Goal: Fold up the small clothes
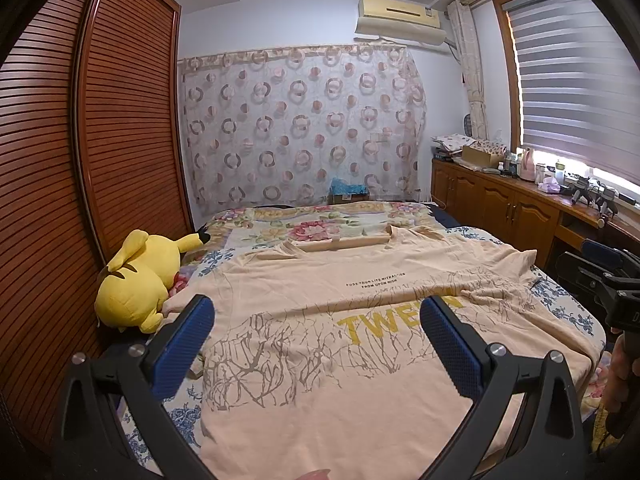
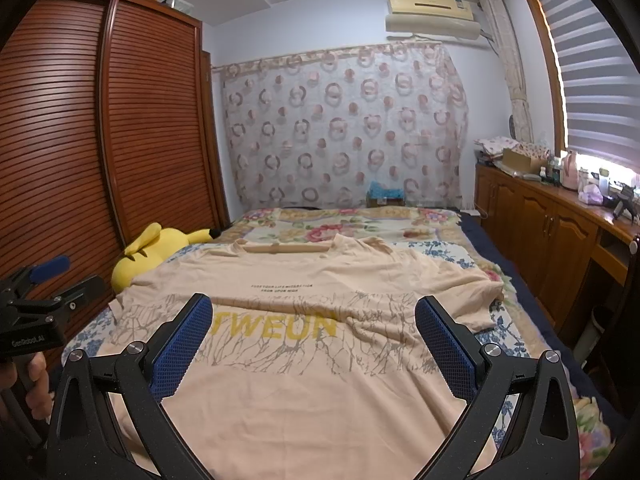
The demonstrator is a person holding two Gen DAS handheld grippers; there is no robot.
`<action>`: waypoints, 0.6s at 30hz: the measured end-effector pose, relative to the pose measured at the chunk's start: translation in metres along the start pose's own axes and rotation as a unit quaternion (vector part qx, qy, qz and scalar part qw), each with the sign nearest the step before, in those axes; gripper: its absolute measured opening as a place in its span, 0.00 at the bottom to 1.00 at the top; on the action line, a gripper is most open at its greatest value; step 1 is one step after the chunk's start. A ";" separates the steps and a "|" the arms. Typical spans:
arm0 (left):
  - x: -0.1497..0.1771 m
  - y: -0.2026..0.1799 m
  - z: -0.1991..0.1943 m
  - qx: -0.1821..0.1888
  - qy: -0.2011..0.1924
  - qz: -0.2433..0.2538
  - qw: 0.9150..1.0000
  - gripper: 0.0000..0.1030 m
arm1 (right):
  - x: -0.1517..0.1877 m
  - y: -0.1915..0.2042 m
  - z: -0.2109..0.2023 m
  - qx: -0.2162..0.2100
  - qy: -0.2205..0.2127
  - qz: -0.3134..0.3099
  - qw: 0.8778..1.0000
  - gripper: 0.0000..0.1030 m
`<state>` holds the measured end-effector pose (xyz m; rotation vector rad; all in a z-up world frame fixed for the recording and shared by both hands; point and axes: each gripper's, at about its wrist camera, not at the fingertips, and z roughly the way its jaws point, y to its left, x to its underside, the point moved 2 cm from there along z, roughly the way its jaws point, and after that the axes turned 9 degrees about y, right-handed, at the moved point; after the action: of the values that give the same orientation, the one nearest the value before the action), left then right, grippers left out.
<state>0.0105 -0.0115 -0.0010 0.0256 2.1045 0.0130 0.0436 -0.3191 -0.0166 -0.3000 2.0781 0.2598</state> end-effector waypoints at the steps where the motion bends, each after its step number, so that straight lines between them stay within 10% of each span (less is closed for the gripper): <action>1: 0.000 0.000 0.000 0.000 0.000 0.000 1.000 1.00 | 0.000 0.000 0.000 0.000 0.000 0.000 1.000 1.00; 18: -0.004 -0.001 -0.004 0.001 -0.005 -0.002 1.000 1.00 | -0.001 0.001 0.000 0.000 0.000 0.000 1.000 1.00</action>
<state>0.0093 -0.0130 0.0038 0.0222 2.0949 0.0094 0.0438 -0.3185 -0.0159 -0.3010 2.0782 0.2600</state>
